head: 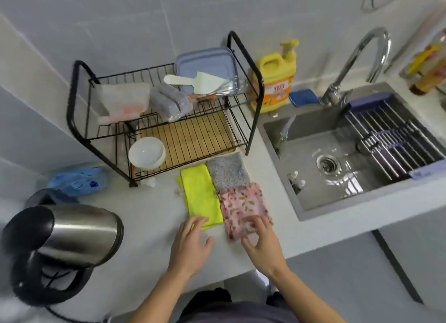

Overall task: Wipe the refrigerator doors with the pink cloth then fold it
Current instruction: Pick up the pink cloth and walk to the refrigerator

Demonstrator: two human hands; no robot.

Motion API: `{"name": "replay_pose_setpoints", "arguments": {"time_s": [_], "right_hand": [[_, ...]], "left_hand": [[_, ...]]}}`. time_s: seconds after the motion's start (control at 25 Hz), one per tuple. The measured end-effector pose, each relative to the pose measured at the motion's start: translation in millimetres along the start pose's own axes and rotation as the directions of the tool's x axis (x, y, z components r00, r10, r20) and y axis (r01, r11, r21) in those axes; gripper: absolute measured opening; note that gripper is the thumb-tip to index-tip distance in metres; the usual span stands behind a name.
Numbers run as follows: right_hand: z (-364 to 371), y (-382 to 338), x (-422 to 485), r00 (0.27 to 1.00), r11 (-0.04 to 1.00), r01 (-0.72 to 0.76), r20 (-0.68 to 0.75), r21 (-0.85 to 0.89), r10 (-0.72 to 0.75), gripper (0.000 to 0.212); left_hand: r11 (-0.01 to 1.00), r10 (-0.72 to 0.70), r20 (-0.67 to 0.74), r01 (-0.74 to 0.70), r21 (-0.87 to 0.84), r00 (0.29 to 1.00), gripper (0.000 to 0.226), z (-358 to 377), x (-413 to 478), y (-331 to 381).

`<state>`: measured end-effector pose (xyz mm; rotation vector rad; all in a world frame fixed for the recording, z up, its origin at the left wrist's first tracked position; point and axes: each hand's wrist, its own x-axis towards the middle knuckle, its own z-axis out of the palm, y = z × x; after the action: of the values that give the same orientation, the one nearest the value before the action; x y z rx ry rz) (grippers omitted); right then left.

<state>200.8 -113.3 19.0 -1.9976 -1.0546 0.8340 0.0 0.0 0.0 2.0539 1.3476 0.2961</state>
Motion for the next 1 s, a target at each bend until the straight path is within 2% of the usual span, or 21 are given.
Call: {"name": "replay_pose_setpoints", "arguments": {"time_s": [0.08,0.16,0.24,0.32,0.36,0.48,0.56,0.68,0.84,1.0], "right_hand": [[19.6,0.3,11.2,0.998,0.984,0.06,0.041,-0.168,-0.054,0.059],[34.4,-2.7,19.7,0.996,0.964,0.045,0.087,-0.261,-0.022,0.074],[48.0,3.3,25.6,0.997,0.928,0.02,0.079,-0.373,0.01,0.087],[50.8,10.9,31.5,0.999,0.9,0.014,0.048,-0.435,0.007,0.09],[50.1,12.4,34.6,1.0,0.905,0.001,0.024,-0.426,0.01,0.083],[49.5,10.1,40.8,0.99,0.898,0.04,-0.102,-0.439,-0.094,0.038],[49.2,3.1,44.0,0.984,0.898,-0.039,-0.171,-0.439,-0.041,0.023],[37.6,-10.9,40.0,0.957,0.954,-0.204,-0.252,-0.22,0.146,0.005],[4.3,-21.0,13.8,0.838,0.921,-0.327,-0.386,0.211,0.386,0.015],[-35.3,-13.7,-28.5,0.684,0.851,-0.318,-0.52,0.418,0.511,0.018]], "left_hand": [[0.976,0.084,0.179,-0.117,0.185,0.98,0.076,-4.5,17.8,-8.0],[0.934,0.118,0.313,-0.212,0.288,0.942,0.094,-9.0,34.3,-14.9],[0.907,0.149,0.369,-0.275,0.318,0.917,0.1,-6.7,43.3,-22.4],[0.909,0.175,0.376,-0.296,0.293,0.91,0.101,-5.4,46.4,-30.3],[0.908,0.189,0.368,-0.304,0.289,0.911,0.101,-5.7,48.1,-31.7],[0.909,0.209,0.364,-0.317,0.271,0.908,0.098,-5.4,50.3,-33.7],[0.919,0.192,0.383,-0.303,0.253,0.904,0.094,-6.5,50.1,-31.7],[0.935,0.167,0.37,-0.266,0.236,0.914,0.074,-11.8,54.5,-20.6],[0.952,0.169,0.293,-0.234,0.2,0.941,0.039,-11.8,72.5,2.2],[0.988,0.154,0.362,-0.141,-0.063,0.919,0.023,1.8,69.5,58.4]]}}
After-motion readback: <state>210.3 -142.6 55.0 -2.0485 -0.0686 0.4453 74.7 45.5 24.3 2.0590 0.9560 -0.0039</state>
